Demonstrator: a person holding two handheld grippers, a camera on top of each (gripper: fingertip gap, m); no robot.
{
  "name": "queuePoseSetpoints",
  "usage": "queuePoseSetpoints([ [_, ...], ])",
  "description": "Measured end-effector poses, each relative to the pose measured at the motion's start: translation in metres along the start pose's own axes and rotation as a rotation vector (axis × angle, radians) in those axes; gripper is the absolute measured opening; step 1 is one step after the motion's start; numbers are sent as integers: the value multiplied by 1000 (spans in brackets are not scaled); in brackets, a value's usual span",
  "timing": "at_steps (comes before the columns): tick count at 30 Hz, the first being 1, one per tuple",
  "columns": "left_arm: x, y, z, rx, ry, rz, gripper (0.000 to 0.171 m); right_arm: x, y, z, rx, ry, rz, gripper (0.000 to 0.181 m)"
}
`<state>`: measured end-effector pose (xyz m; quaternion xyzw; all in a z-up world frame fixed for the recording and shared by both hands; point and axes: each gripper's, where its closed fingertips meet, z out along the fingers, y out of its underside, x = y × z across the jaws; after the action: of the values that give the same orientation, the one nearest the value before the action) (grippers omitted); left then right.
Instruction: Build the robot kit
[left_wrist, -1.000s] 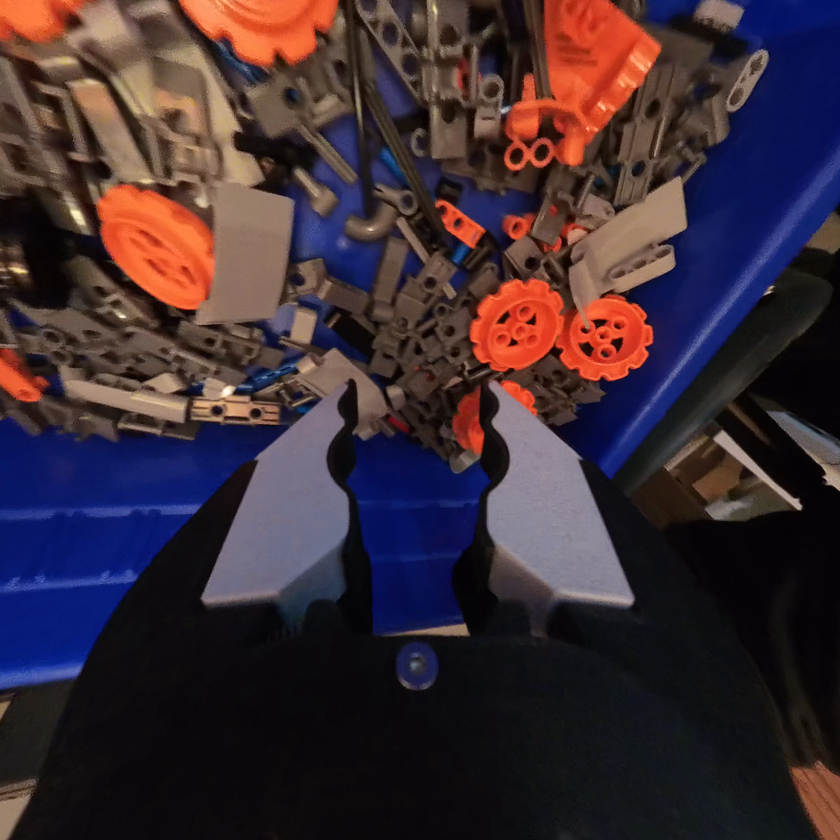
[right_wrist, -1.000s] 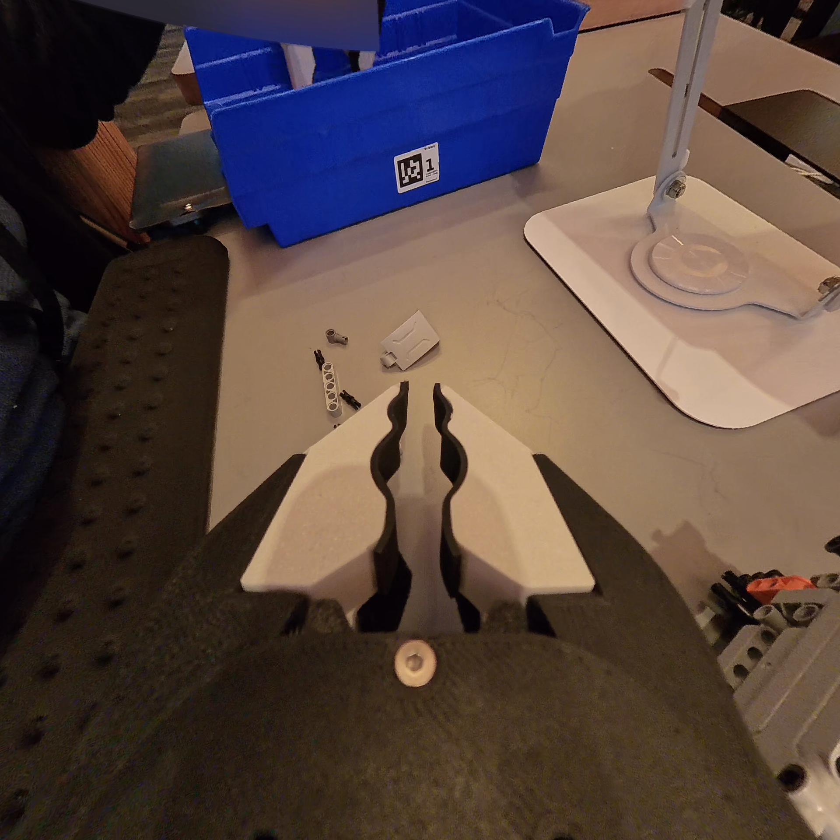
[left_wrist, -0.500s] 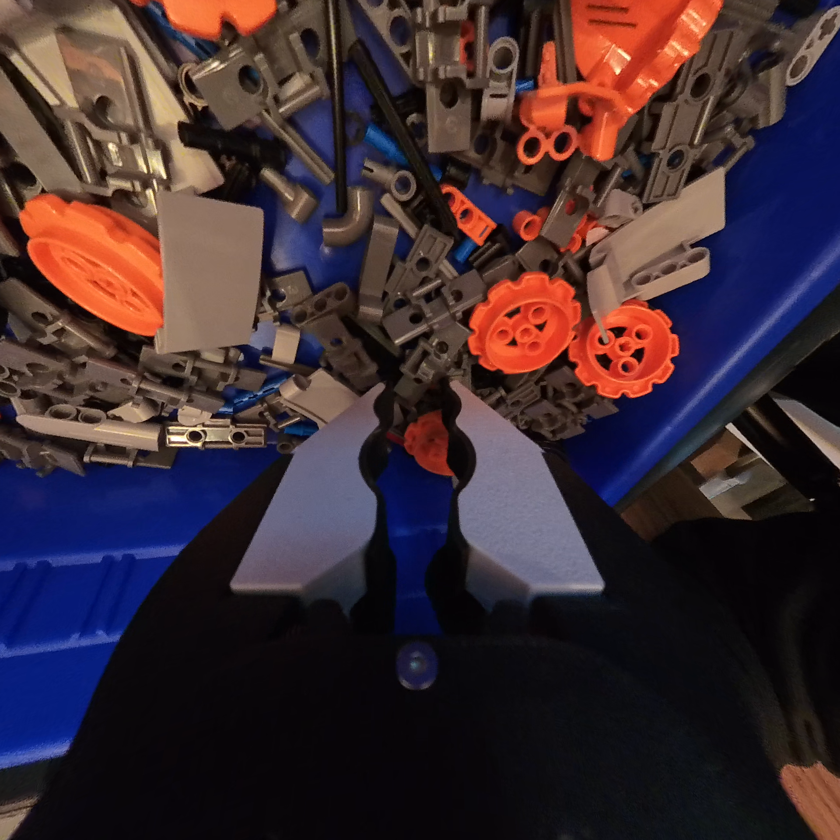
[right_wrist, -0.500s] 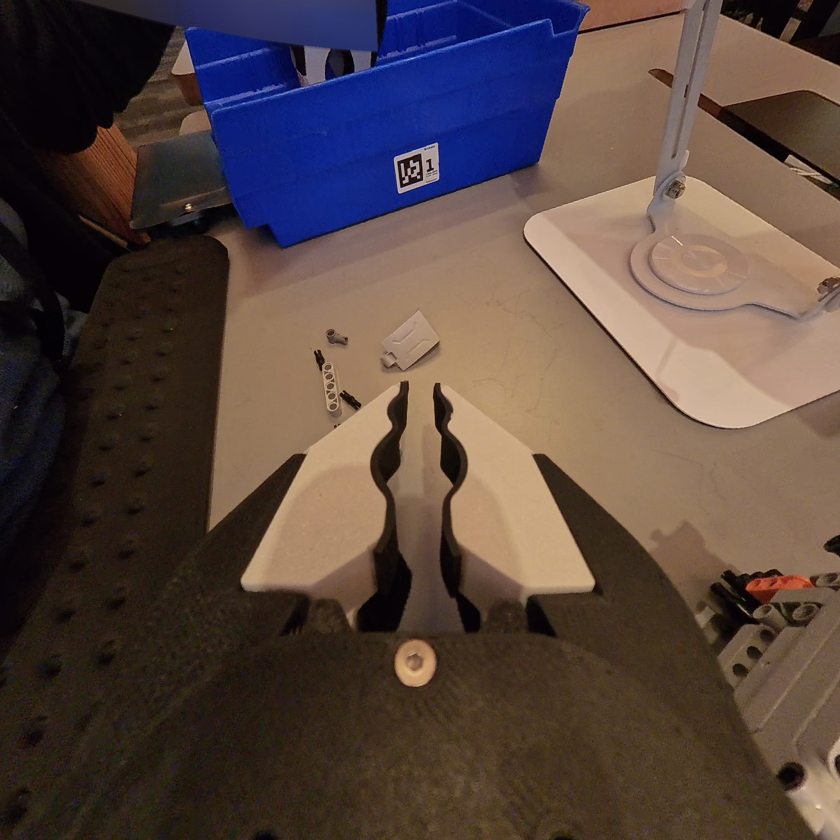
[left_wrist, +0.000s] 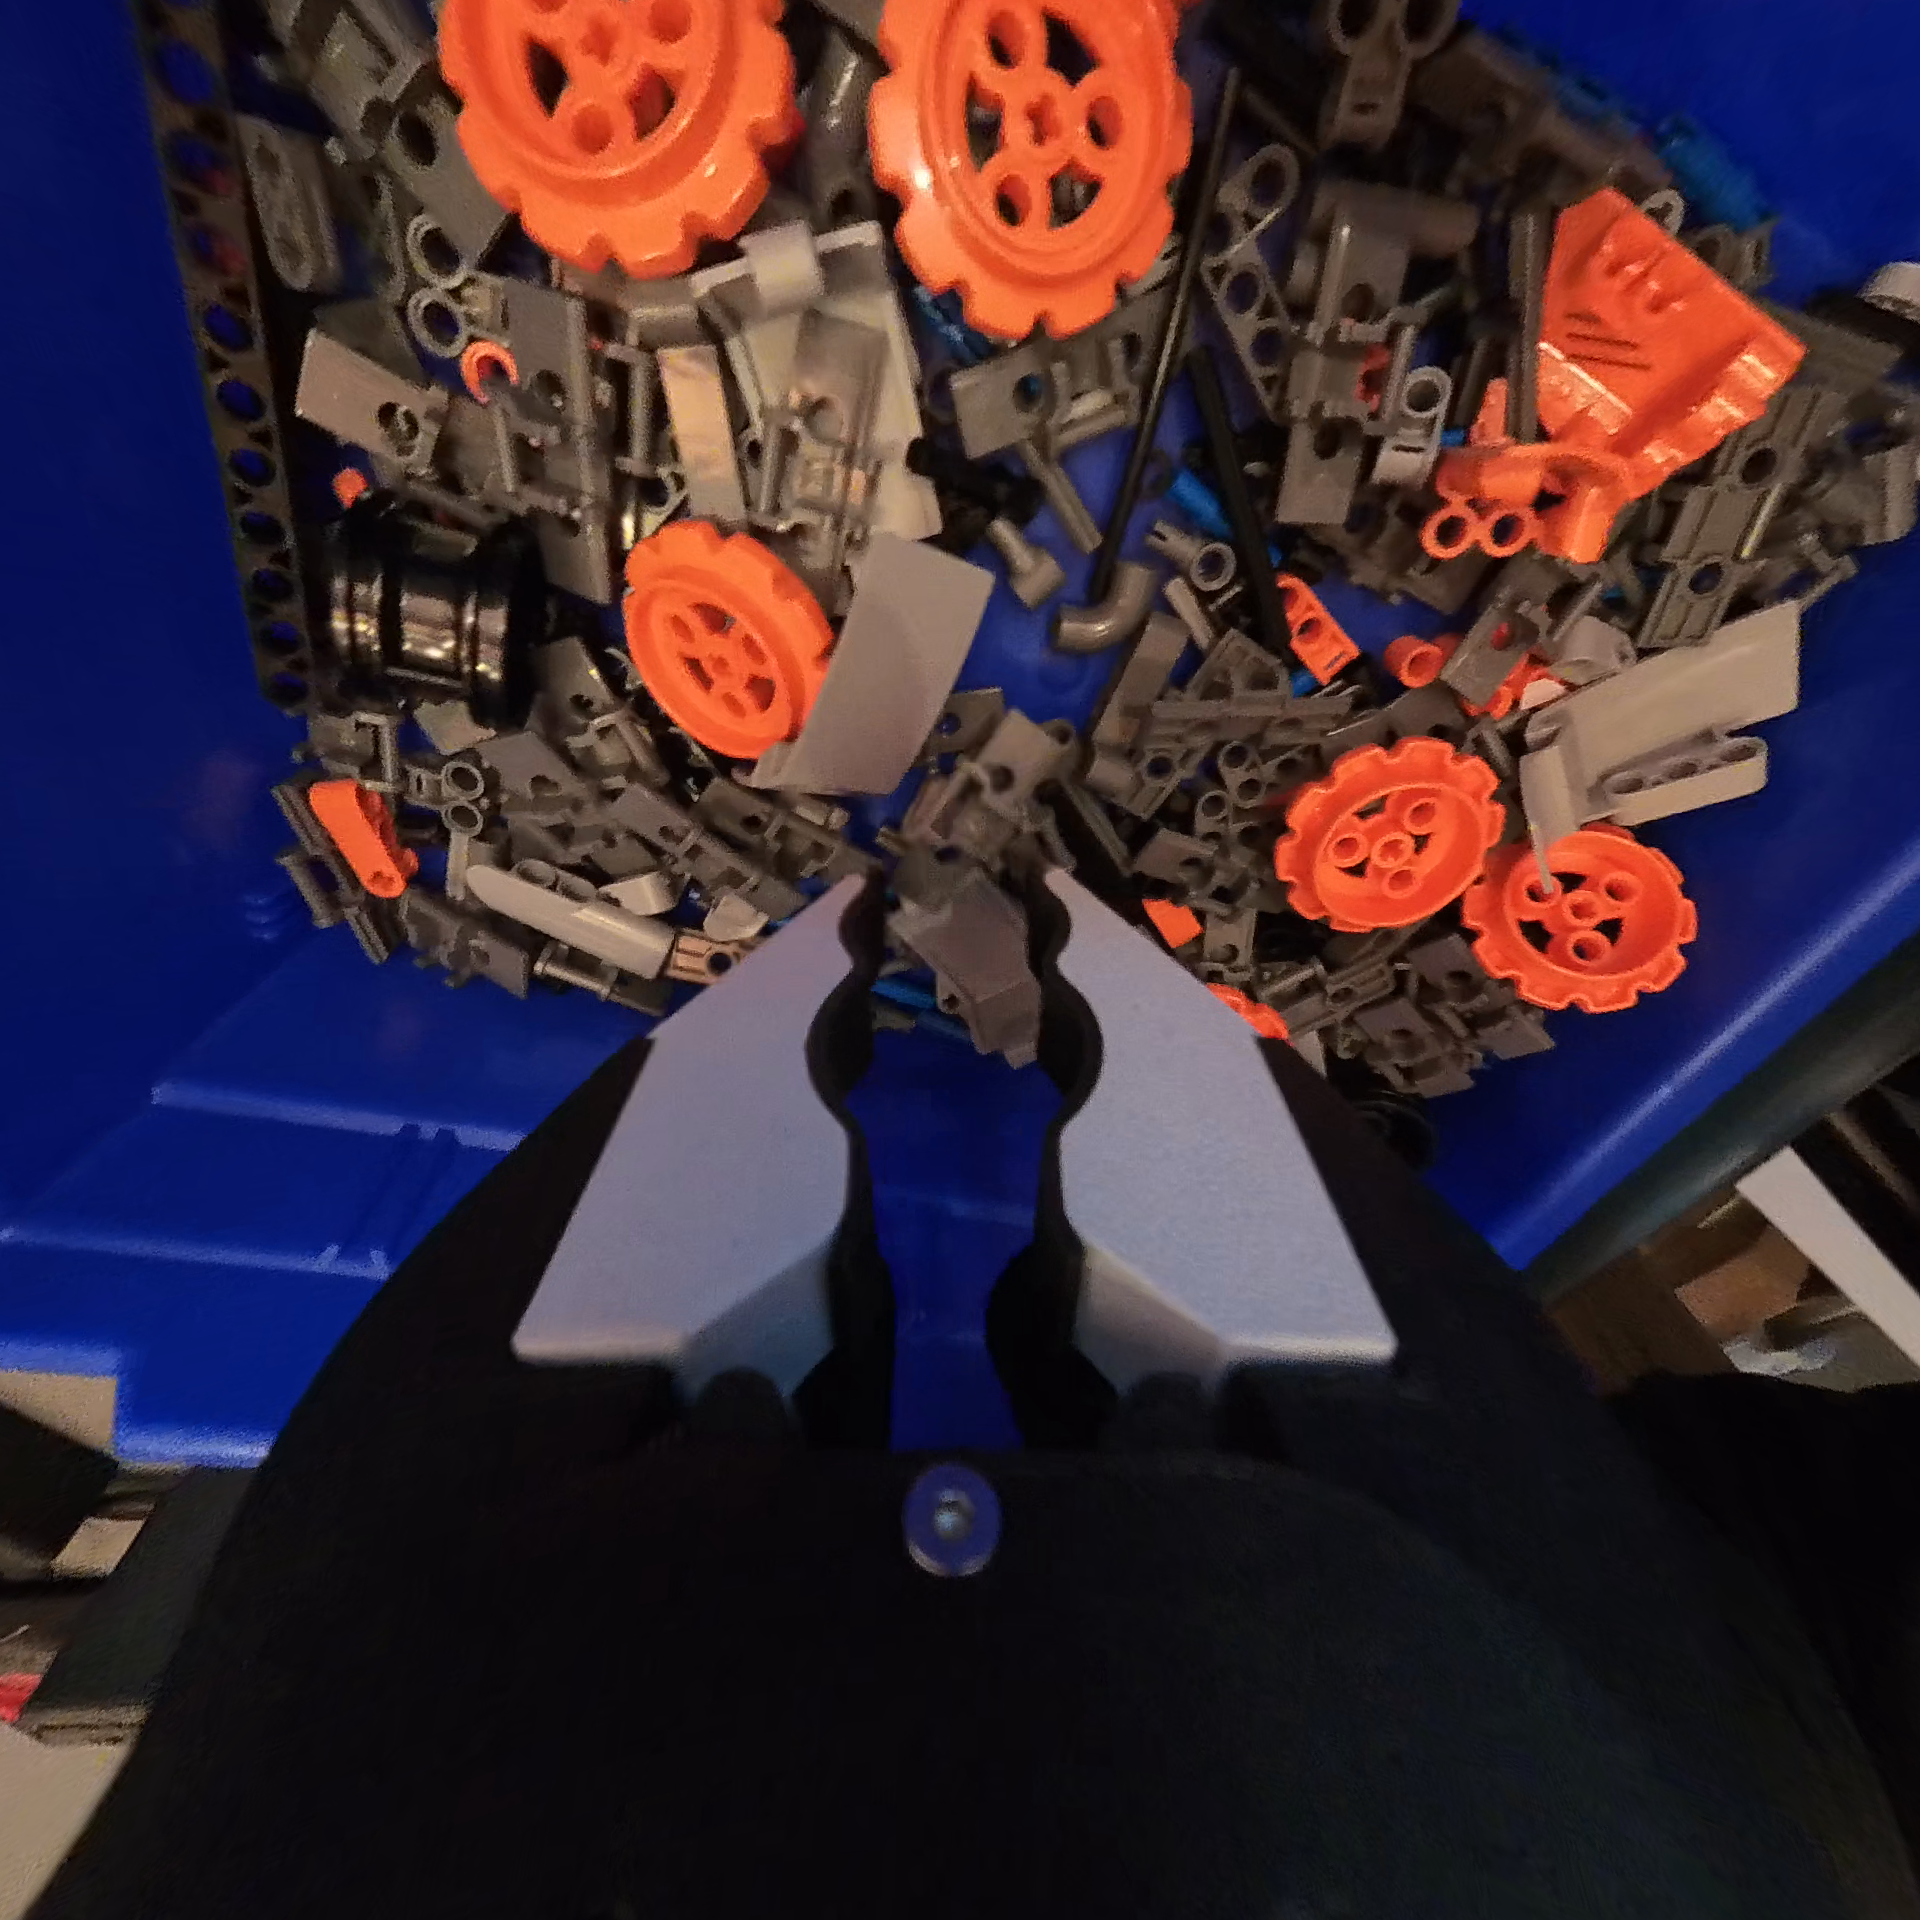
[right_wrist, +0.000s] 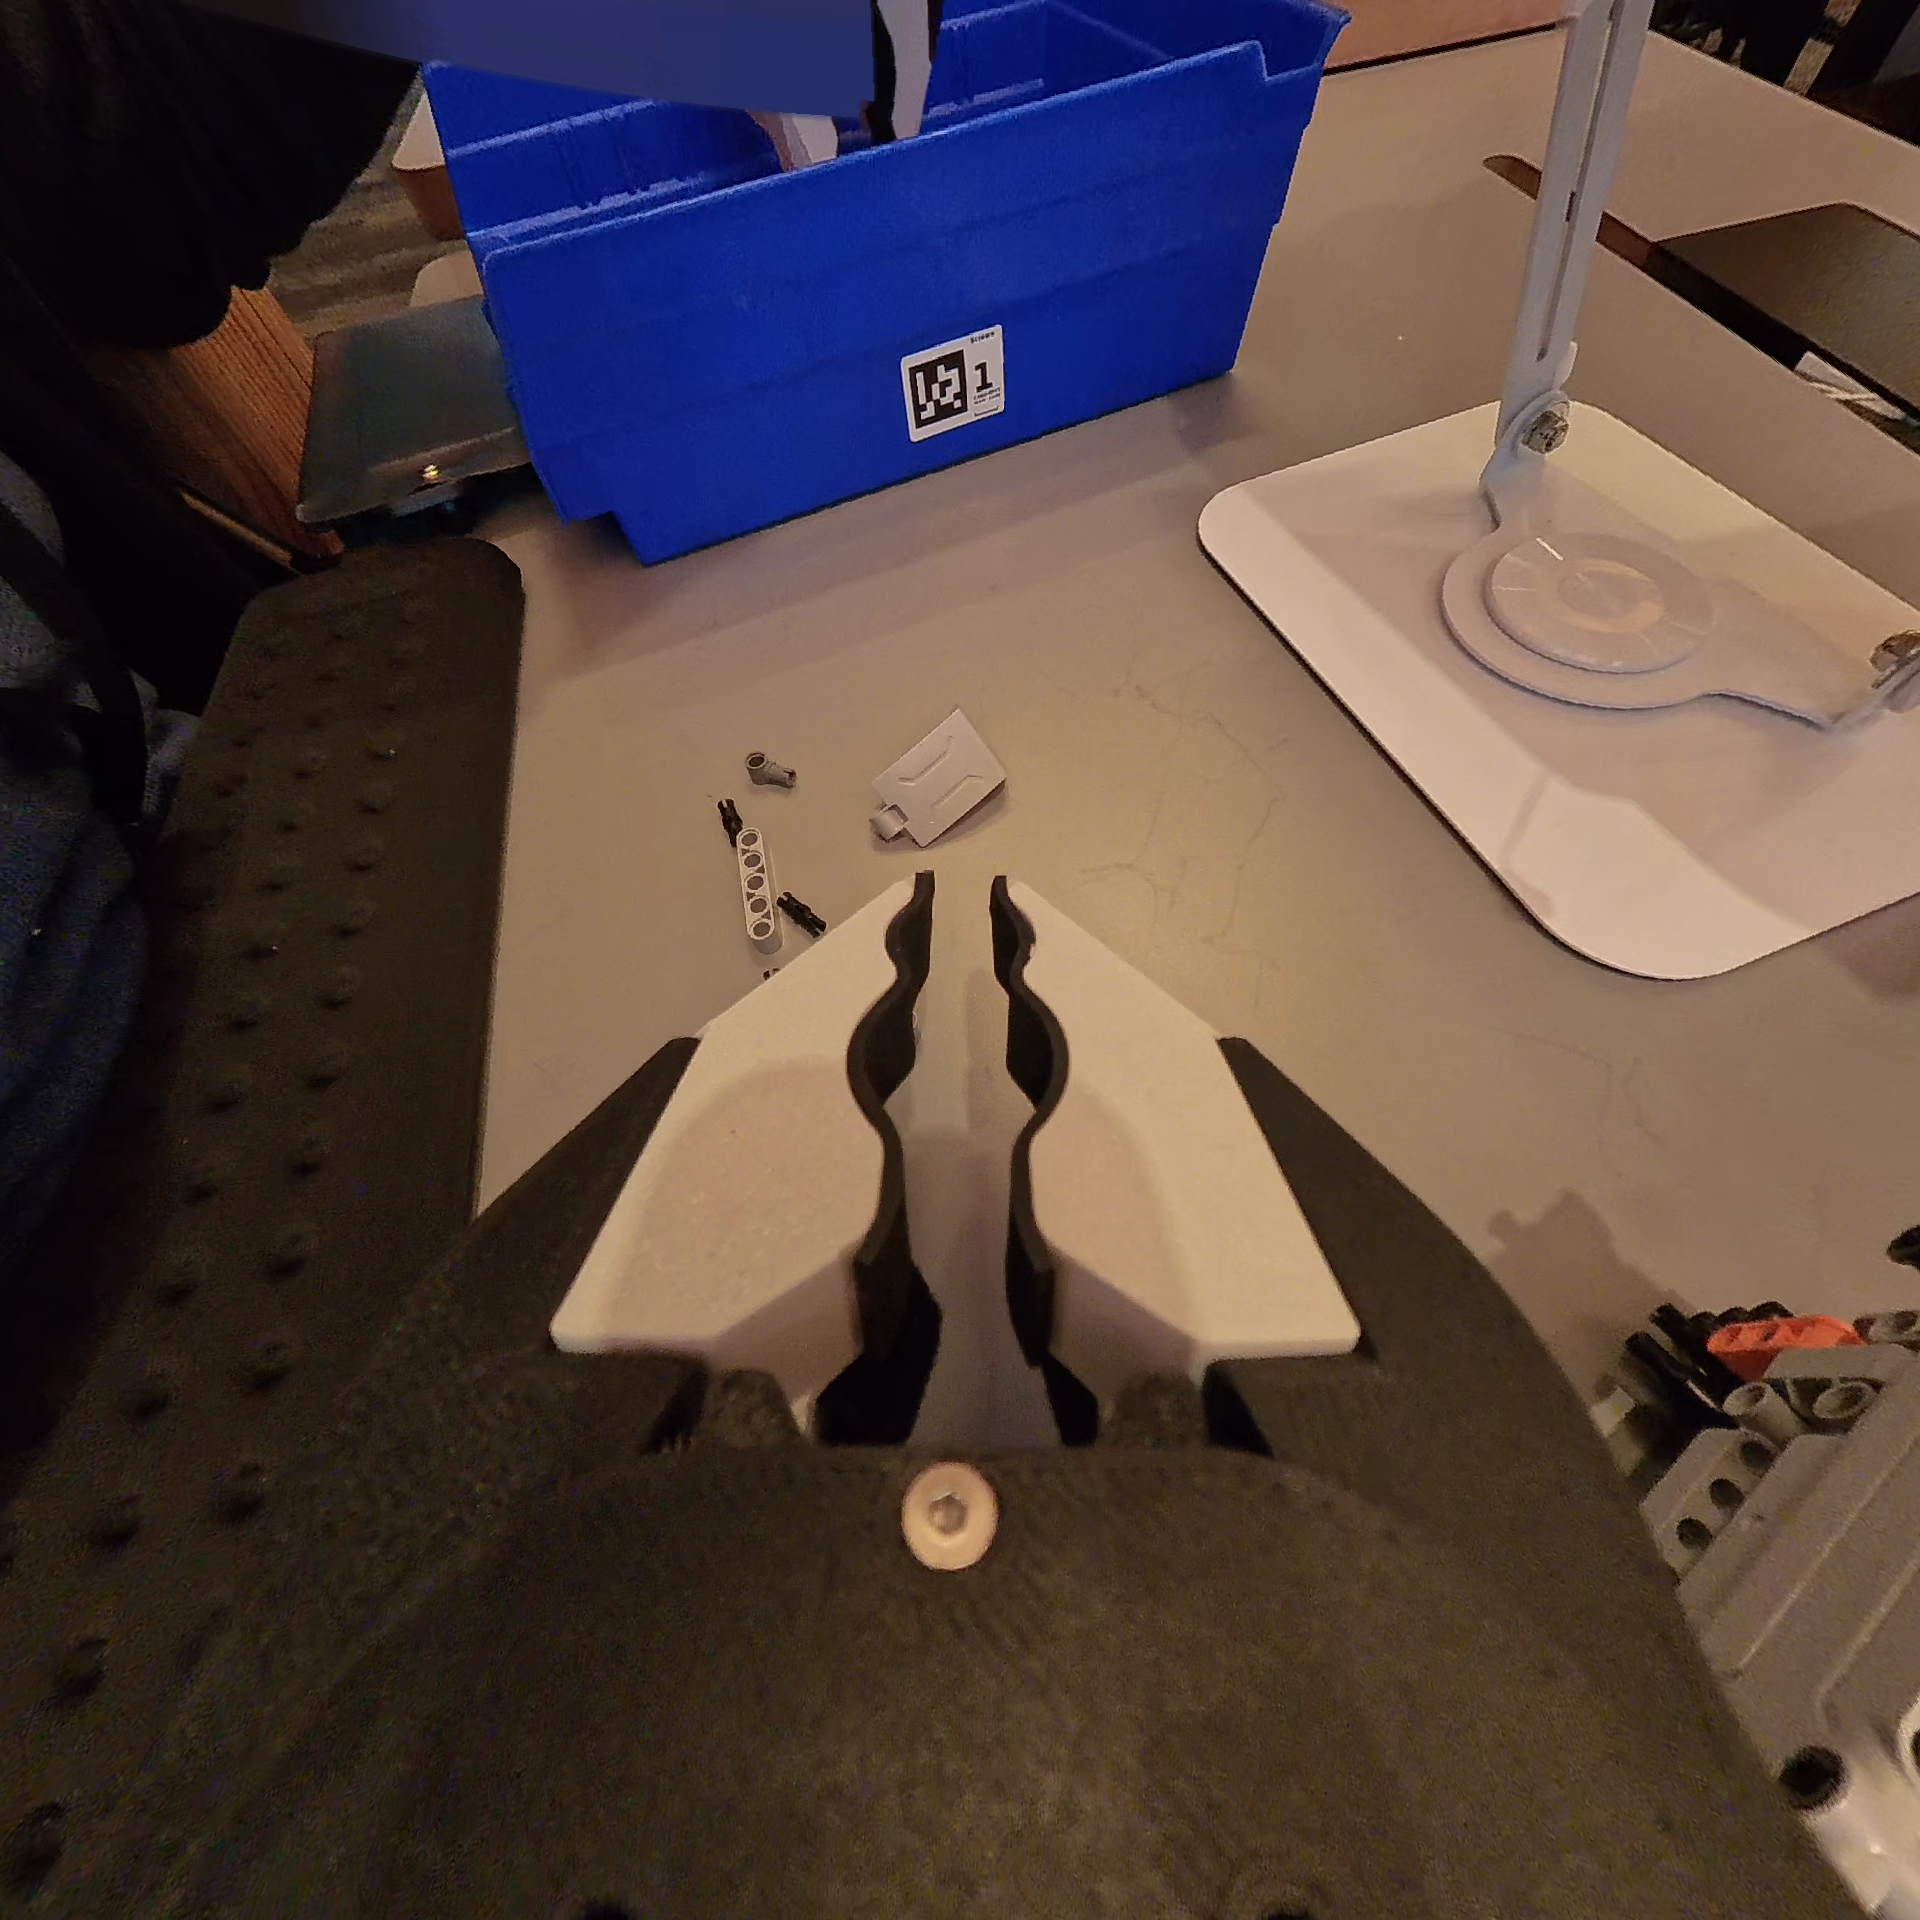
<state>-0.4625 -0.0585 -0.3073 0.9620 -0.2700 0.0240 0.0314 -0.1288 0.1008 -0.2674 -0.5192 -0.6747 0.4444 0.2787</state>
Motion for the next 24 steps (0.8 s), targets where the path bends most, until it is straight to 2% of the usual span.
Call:
queuePoseSetpoints([
  [3, 6, 4, 0, -9, 21, 10, 36, 0, 0, 0, -1, -1, 1, 8],
  [12, 42, 15, -1, -77, 109, 96, 47, 0, 0, 0, 0, -1, -2, 8],
  [17, 51, -7, -5, 5, 96, 173, 43, -1, 0, 0, 1, -1, -3, 8],
  [24, 48, -24, 3, 33, 49, 217, 41, 0, 0, 0, -1, 0, 0, 8],
])
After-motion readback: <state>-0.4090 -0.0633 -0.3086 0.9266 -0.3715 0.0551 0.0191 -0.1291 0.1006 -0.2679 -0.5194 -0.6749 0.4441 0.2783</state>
